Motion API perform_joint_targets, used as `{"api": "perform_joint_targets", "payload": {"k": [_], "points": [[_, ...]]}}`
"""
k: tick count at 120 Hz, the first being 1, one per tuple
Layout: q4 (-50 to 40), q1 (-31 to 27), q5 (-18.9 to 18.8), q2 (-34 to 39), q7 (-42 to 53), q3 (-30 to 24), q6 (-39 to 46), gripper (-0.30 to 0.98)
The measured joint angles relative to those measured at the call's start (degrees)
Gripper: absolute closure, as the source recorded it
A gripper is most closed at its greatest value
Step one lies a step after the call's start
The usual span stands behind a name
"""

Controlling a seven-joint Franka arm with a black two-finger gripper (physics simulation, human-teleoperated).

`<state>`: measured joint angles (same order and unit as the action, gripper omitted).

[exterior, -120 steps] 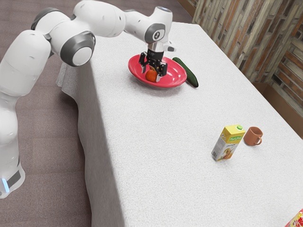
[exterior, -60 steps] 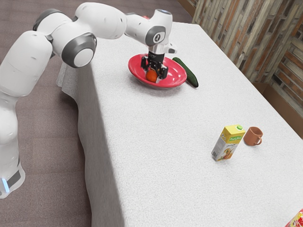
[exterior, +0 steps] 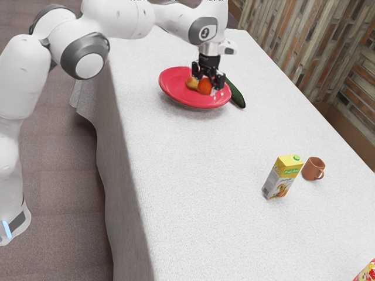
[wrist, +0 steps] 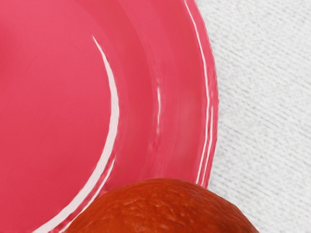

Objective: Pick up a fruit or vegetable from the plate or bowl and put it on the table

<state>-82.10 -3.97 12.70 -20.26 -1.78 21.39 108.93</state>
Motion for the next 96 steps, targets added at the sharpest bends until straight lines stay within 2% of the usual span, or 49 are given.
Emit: {"api": "perform_joint_targets", "payload": {"k": [33,62,76,96], "points": [[1.8,8.1,-1.5,0.0,-0.2,-0.1,-1.0,0.37],[1.9,10.8,-2.3,-0.1,-0.3,-0.1,-1.1,0.37],[1.9,11.9,-2.9,0.2,-0.1,-0.1,-1.1,0.16],[1.8,12.1,-3.2,0.5,0.0,-0.1,-1.1,0.05]]}}
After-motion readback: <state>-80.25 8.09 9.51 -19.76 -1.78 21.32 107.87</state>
